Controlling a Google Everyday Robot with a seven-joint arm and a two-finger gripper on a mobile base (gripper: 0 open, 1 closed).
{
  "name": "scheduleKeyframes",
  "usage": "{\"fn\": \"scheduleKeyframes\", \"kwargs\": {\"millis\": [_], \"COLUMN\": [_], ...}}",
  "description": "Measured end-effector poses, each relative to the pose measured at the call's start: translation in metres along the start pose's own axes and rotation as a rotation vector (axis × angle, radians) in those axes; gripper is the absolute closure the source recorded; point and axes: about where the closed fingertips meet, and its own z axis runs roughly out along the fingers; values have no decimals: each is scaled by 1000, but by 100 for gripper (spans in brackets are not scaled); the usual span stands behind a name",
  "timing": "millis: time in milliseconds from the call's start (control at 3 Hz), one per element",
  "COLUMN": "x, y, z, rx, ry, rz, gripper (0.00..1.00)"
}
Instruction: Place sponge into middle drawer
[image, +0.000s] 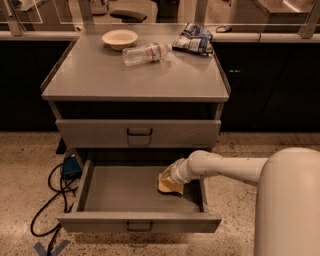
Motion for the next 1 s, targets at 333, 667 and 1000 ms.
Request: {"fn": "scheduleKeyframes", "kwargs": {"millis": [333,667,1000], "x": [0,0,0], "y": [0,0,0], "z": [0,0,0], "rx": [0,0,0], "ry": [0,0,0], "rz": [0,0,0], "gripper": [34,11,0]}}
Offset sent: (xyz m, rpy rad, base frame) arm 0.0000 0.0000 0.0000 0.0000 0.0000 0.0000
